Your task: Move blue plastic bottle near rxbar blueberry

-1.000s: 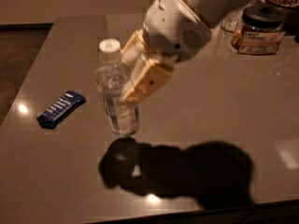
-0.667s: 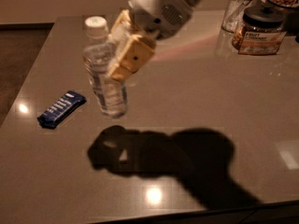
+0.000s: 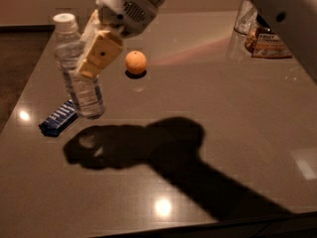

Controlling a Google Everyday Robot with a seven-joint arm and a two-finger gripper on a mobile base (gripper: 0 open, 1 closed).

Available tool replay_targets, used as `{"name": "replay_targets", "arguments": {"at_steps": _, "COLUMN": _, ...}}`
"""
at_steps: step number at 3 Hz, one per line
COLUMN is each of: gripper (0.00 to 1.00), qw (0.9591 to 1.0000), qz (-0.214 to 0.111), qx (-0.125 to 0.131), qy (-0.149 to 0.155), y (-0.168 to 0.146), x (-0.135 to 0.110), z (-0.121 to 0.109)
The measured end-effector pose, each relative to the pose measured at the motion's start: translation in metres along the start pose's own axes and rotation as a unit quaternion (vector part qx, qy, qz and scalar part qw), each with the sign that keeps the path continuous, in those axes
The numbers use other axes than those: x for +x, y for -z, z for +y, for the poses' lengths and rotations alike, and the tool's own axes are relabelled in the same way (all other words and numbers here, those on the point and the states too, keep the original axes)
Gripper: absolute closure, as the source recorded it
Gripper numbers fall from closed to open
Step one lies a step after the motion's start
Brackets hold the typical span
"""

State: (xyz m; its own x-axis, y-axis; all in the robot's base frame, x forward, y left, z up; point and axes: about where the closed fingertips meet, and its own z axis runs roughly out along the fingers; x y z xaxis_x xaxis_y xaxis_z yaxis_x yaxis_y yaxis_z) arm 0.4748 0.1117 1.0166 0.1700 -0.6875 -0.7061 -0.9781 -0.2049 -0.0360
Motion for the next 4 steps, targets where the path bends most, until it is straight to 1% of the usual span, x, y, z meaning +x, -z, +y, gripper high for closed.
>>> {"name": "replay_targets", "arguments": {"at_steps": 1, "gripper": 1.0, "qw": 0.9999, "qz": -0.01, "qx": -0.006, "qy": -0.004, "y": -0.024, "x": -0.004, "z": -0.004}}
{"name": "replay_targets", "arguments": {"at_steps": 2, "gripper": 1.0, "qw": 0.9998, "qz": -0.019, "qx": 0.004, "qy": 0.004, "y": -0.043, "x": -0.004, "z": -0.006}}
{"name": "replay_targets", "arguments": {"at_steps": 3, "gripper": 1.0, "qw": 0.9996, "qz": -0.023, "qx": 0.012, "qy": 0.013, "y": -0.058, "x": 0.0, "z": -0.013}}
{"name": "replay_targets", "arguments": {"at_steps": 4, "gripper": 1.0, "qw": 0.9997, "qz": -0.014, "qx": 0.014, "qy": 0.016, "y": -0.067, "x": 0.007, "z": -0.018}}
